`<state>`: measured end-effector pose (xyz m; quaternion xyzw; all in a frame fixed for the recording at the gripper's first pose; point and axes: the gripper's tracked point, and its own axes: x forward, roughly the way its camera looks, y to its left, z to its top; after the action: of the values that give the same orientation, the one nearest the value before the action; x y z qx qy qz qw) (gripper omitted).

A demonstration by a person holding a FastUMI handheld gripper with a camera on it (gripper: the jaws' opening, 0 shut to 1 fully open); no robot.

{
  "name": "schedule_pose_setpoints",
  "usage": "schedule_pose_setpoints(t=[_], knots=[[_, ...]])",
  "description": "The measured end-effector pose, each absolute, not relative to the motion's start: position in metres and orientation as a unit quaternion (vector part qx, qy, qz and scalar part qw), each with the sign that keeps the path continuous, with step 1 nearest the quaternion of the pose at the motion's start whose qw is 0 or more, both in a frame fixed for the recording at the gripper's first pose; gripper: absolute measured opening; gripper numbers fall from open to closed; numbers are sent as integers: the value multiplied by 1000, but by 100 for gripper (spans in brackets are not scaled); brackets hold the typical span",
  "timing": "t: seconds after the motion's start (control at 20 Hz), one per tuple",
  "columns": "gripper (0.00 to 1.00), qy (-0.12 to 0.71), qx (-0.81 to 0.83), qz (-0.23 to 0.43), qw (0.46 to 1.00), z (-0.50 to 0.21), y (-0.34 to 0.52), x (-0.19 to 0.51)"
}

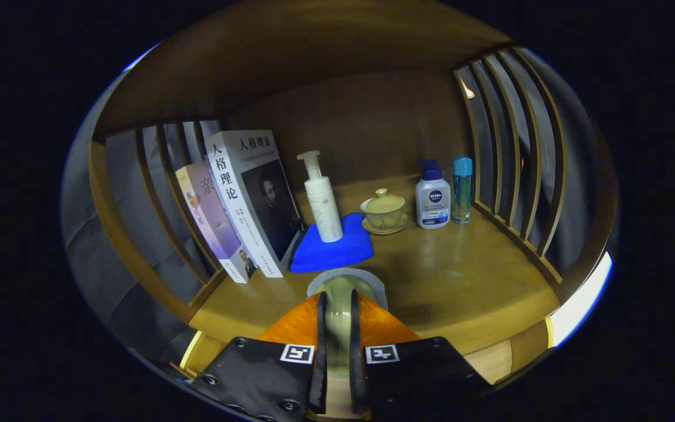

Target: Pull open the drawer, take out the items inside it, and place them on the countertop above the cabinet.

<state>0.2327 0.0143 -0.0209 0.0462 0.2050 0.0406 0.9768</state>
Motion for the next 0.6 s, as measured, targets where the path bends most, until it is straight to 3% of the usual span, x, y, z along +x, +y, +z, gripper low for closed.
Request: schedule_pose_setpoints(t=[0.3,0.6], knots=[[25,190,71,16,979,-24,7,253],[74,140,56,11,989,-4,4,236]])
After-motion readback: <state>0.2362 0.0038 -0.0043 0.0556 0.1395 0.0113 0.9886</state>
